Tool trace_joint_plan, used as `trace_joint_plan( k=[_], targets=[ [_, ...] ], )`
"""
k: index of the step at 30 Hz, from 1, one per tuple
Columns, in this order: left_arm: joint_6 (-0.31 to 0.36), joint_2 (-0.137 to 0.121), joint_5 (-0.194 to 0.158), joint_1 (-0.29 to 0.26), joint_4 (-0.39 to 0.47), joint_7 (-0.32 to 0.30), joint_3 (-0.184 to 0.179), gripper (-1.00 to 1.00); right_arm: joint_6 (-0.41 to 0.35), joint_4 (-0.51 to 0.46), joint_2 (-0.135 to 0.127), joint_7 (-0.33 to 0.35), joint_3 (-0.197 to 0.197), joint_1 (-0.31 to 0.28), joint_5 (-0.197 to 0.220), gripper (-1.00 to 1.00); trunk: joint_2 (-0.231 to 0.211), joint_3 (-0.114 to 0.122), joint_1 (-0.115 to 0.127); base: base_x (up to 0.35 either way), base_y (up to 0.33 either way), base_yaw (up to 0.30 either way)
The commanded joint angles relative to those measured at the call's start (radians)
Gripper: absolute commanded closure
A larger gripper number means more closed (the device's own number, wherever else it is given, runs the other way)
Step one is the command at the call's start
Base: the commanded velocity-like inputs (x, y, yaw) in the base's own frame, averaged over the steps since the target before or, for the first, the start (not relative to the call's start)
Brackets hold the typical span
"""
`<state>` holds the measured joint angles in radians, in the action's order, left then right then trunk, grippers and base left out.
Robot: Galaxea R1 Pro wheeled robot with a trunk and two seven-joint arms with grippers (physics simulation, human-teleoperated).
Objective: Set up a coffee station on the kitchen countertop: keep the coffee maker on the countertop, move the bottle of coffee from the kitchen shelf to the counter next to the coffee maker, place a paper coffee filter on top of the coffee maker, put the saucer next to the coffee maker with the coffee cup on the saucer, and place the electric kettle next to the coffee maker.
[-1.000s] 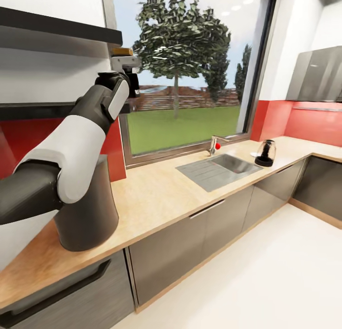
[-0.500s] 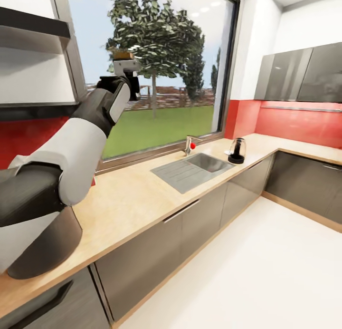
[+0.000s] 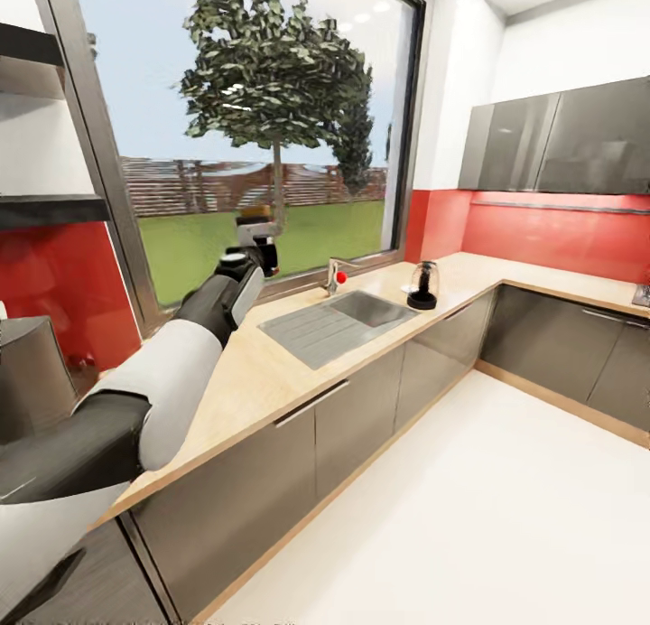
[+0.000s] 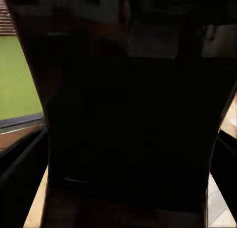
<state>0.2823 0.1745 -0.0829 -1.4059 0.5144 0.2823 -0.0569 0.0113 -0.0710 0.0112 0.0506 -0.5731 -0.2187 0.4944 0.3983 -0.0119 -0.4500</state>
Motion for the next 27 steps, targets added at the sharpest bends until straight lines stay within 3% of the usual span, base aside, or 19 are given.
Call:
trace_joint_plan(
  k=[1,7,8,9,13,14,27],
  targets=[
    [-0.011,0.000,-0.004,0.015,0.002,0.005,-0.005,1.00,0.002,0.001,0.000,0.003,-0.007,-0.001,0.010,-1.00,0.002,-0.001,0.000,-0.131,-0.100,0.000],
    [-0.096,0.000,0.005,0.135,0.006,-0.050,-0.009,1.00,0.006,-0.003,0.000,0.002,-0.006,-0.001,0.012,-1.00,0.002,-0.001,0.000,-0.033,-0.024,0.000],
    [-0.110,0.000,0.007,0.178,0.028,-0.061,-0.039,1.00,0.007,-0.004,0.000,0.002,-0.005,-0.001,0.013,-1.00,0.002,-0.001,0.000,-0.003,-0.002,0.000],
    [-0.124,0.000,0.007,0.245,0.093,-0.066,-0.118,1.00,0.006,-0.004,0.000,0.002,-0.005,-0.001,0.013,-1.00,0.002,-0.001,0.000,0.000,0.000,0.000],
    [-0.127,-0.001,0.002,0.328,0.178,-0.068,-0.183,1.00,0.006,-0.004,0.000,0.002,-0.005,-0.001,0.014,-1.00,0.002,-0.001,0.000,0.000,0.000,0.000],
    [-0.129,-0.006,-0.003,0.398,0.205,-0.068,-0.196,1.00,0.006,-0.004,-0.002,0.002,-0.002,-0.001,0.014,-1.00,0.002,-0.001,0.000,0.000,0.000,0.054],
    [-0.131,-0.002,-0.006,0.418,0.205,-0.068,-0.199,1.00,0.006,-0.003,-0.002,0.002,-0.002,-0.001,0.013,-1.00,0.002,-0.001,0.000,0.000,0.000,0.183]
  ],
)
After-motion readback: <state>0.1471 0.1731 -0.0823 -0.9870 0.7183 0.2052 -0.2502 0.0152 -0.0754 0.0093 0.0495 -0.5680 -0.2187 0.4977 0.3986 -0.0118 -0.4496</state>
